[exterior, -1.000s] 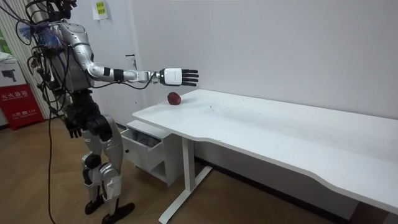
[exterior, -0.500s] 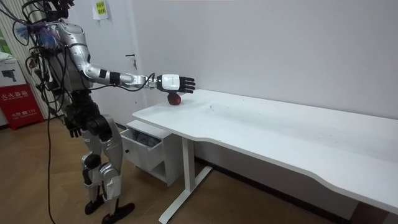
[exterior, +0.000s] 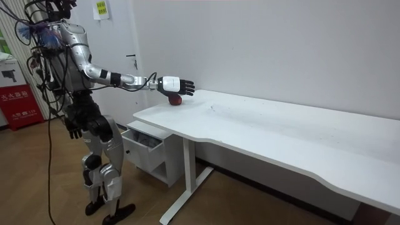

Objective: Put apple and close drawer

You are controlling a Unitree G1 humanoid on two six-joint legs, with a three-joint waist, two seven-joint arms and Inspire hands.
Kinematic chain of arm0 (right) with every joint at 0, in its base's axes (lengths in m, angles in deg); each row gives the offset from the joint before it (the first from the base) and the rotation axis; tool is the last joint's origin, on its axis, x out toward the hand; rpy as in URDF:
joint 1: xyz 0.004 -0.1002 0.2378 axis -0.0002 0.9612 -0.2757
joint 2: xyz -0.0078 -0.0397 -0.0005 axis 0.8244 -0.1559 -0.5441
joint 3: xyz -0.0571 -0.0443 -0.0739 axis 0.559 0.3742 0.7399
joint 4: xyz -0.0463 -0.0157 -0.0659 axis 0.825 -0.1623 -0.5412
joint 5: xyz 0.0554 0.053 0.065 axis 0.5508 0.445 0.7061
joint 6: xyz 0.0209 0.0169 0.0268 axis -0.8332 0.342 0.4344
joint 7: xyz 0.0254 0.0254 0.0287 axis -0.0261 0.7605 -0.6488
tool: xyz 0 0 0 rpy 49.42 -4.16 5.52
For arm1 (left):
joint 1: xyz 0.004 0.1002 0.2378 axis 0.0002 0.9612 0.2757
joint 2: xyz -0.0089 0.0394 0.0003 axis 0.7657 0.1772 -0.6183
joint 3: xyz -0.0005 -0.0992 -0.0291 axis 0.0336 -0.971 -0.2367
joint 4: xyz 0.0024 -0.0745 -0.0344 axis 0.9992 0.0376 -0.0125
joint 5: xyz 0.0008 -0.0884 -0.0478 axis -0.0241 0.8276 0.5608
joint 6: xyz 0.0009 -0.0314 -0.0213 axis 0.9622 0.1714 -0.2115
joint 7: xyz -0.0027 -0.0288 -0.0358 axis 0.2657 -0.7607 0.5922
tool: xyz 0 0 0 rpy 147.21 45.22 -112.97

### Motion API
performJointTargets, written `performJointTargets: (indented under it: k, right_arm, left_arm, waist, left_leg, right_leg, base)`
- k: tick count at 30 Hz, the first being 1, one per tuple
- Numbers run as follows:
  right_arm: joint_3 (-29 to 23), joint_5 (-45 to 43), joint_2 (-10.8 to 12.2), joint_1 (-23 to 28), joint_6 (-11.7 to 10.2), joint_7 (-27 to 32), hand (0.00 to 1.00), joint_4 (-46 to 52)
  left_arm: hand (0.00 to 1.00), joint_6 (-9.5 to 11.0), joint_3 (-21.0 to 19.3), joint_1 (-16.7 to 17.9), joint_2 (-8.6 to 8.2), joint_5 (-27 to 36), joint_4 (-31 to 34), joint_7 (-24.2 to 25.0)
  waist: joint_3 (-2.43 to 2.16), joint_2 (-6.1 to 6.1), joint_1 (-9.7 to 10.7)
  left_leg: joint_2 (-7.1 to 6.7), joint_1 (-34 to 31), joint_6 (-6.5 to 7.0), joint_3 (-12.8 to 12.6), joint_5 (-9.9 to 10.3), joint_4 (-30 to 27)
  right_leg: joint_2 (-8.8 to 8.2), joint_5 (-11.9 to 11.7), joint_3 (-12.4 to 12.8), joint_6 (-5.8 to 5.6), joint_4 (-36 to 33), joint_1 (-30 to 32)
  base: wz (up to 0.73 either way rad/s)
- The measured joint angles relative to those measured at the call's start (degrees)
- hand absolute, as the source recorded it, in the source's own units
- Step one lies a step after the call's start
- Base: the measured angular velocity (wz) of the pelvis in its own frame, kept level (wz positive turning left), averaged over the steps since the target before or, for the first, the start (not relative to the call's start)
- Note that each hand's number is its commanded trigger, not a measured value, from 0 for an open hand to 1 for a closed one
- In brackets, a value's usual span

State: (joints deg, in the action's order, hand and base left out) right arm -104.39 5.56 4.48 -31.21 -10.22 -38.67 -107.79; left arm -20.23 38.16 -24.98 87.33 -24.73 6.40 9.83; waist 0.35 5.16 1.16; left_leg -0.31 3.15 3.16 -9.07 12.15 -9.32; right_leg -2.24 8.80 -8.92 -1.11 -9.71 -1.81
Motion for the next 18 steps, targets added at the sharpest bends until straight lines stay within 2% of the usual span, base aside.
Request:
performJointTargets:
  k: [4, 7, 8, 12, 18]
  right_arm:
    - [0.1, -1.3, 0.0, 0.1, -0.7, 0.0, 0.0, 0.1]
    - [0.8, -1.7, 0.1, 1.6, -1.7, 0.0, 0.0, 0.3]
    - [1.8, -2.0, 0.1, 2.8, -1.7, -0.1, 0.0, 0.8]
    - [3.7, -2.6, 0.7, 5.1, -1.7, -1.7, 0.0, 0.5]
    - [4.6, -2.7, 0.8, 5.1, -3.0, -3.6, 0.0, -2.5]
  left_arm:
    - [0.0, 0.7, 0.0, -1.0, 0.02, 0.1, -0.8, 0.0]
    - [0.0, 0.9, 0.2, -1.0, -0.08, 0.3, -1.0, -0.1]
    - [0.0, 1.3, 0.3, -1.0, -0.07, 0.3, -0.9, -0.1]
    - [0.0, 1.6, 0.6, -1.0, -0.07, 0.2, -1.1, -0.4]
    - [0.0, 2.4, 1.5, -1.0, 0.06, 0.1, -1.0, -0.8]
  waist:
    - [-0.2, -0.25, -0.2]
    - [-0.88, -0.63, -0.1]
    - [-0.94, -0.7, -0.2]
    - [-0.92, -0.73, -0.2]
    - [-0.65, -0.23, -0.2]
  left_leg:
    - [0.0, 0.0, 0.0, -0.1, 0.0, -0.1]
    - [0.0, 0.2, 0.0, -0.2, 0.0, -0.1]
    - [0.02, 0.3, -0.01, -0.2, 0.0, -0.1]
    - [0.04, 0.4, -0.01, -0.2, 0.0, -0.1]
    - [0.08, 0.5, -0.01, -0.1, 0.0, 0.0]
  right_leg:
    - [0.02, 0.0, 0.0, 0.0, 0.0, 0.0]
    - [0.02, 0.0, 0.1, 0.0, 0.1, -0.2]
    - [0.02, 0.0, 0.1, 0.0, 0.1, -0.3]
    - [0.01, 0.0, 0.1, 0.01, 0.0, -0.4]
    - [0.0, -0.1, -0.1, 0.1, -0.1, -0.5]
  base:
    - [0.0]
    - [0.0]
    - [0.0]
    - [0.0]
    - [0.0]
